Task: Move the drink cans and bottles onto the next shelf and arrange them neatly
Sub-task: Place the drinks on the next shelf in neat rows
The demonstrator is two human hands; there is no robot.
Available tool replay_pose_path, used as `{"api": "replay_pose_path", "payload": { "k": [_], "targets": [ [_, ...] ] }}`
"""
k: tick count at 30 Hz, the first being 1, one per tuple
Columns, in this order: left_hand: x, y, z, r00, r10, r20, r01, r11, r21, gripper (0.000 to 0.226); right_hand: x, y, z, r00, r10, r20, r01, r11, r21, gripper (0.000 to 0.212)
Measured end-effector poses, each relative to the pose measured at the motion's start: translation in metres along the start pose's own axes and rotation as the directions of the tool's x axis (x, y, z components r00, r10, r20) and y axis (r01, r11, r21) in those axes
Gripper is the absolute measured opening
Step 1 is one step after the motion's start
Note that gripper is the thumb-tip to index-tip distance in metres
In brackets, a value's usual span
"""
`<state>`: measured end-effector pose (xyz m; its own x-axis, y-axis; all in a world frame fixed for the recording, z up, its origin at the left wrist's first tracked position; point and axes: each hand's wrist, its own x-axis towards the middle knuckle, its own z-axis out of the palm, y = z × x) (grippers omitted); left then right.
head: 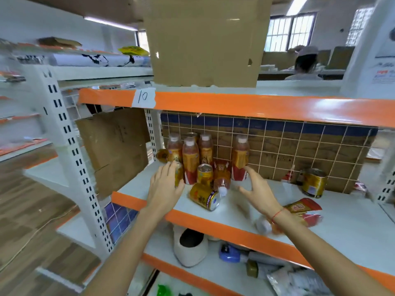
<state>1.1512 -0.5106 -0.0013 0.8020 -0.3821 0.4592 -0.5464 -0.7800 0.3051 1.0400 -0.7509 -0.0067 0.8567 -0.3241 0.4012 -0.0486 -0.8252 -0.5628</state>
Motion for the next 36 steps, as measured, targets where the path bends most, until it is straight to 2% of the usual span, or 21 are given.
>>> {"api": "replay_pose_path", "payload": {
  "k": [7, 11, 17, 24, 29, 33, 36],
  "targets": [
    [0.011, -0.034, 0.012, 0.998, -0.015, 0.054, 0.018, 0.998, -0.057, 0.063, 0.0, 0.006, 0.02, 0.993, 0.118, 0.021, -0.117, 0.991, -0.061, 0.064],
    [0.02, -0.038, 0.019, 0.997, -0.015, 0.074, 0.02, 0.998, -0.061, 0.063, 0.005, 0.007, 0.019, 0.991, 0.135, -0.003, -0.135, 0.988, -0.075, 0.062],
    [0.029, -0.044, 0.021, 0.998, -0.004, 0.059, 0.01, 0.996, -0.091, 0.064, 0.028, 0.005, 0.014, 0.992, 0.125, -0.011, -0.125, 0.992, -0.007, 0.046],
    [0.037, -0.051, 0.021, 0.993, -0.064, 0.102, 0.076, 0.99, -0.121, 0.075, 0.058, -0.006, 0.027, 0.993, 0.086, 0.074, -0.083, 0.995, -0.049, 0.051],
    [0.038, -0.059, 0.027, 0.987, -0.097, 0.125, 0.113, 0.985, -0.131, 0.07, 0.073, -0.016, 0.045, 0.986, 0.075, 0.146, -0.066, 0.996, -0.067, 0.056],
    [0.052, -0.07, 0.038, 0.985, -0.077, 0.154, 0.105, 0.978, -0.182, 0.063, 0.089, -0.02, 0.057, 0.984, 0.038, 0.171, -0.021, 0.995, -0.1, 0.057],
    [0.067, -0.079, 0.057, 0.988, -0.046, 0.146, 0.08, 0.968, -0.237, 0.066, 0.104, -0.021, 0.066, 0.976, 0.006, 0.219, 0.019, 0.994, -0.111, 0.058]
  ]
}}
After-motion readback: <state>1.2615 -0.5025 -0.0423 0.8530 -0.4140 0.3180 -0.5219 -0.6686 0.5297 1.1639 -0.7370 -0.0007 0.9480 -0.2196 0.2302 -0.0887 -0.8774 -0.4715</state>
